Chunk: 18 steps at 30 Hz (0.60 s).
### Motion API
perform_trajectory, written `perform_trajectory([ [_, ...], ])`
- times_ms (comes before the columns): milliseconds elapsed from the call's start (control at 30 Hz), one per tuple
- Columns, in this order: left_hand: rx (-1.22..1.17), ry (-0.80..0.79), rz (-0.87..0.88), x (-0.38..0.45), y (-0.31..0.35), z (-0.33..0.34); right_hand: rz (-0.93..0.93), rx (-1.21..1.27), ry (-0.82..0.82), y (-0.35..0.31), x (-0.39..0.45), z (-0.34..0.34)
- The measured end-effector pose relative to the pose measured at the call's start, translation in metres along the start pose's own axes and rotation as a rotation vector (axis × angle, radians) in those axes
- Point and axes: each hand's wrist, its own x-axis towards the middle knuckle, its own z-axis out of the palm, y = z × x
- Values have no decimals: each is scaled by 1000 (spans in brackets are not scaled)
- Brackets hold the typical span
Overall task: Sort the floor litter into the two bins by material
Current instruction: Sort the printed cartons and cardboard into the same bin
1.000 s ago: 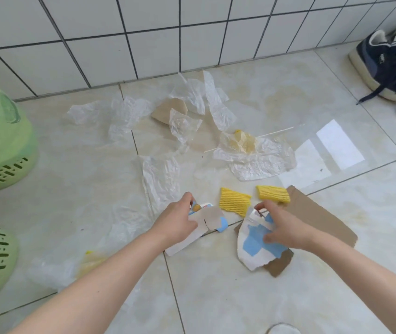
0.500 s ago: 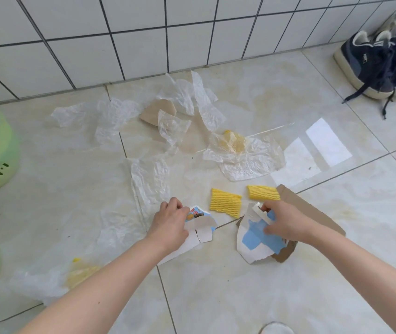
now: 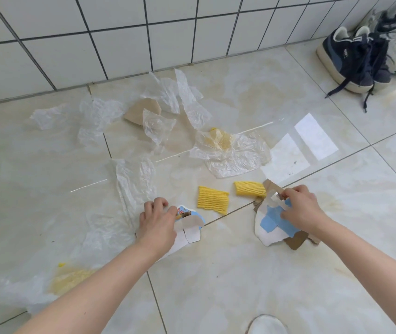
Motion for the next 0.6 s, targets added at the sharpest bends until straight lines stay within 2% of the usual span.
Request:
perform_trajectory([
  [67,-12,-10,1,3,-2,-1,19,-39,1,6,6,1],
  [233,2,-57,22,7,2,-3,34,-14,-125,8,12,4],
  [333,-9,-134,3,10,4,-4,63,-13,-120,2,9,6],
  [467,-78,-188,-14,11,7,-5,64,-43,-138,-1,7,7],
  [600,-196,-167,-102,9,10,-3,64,38,-180,0,-2,8],
])
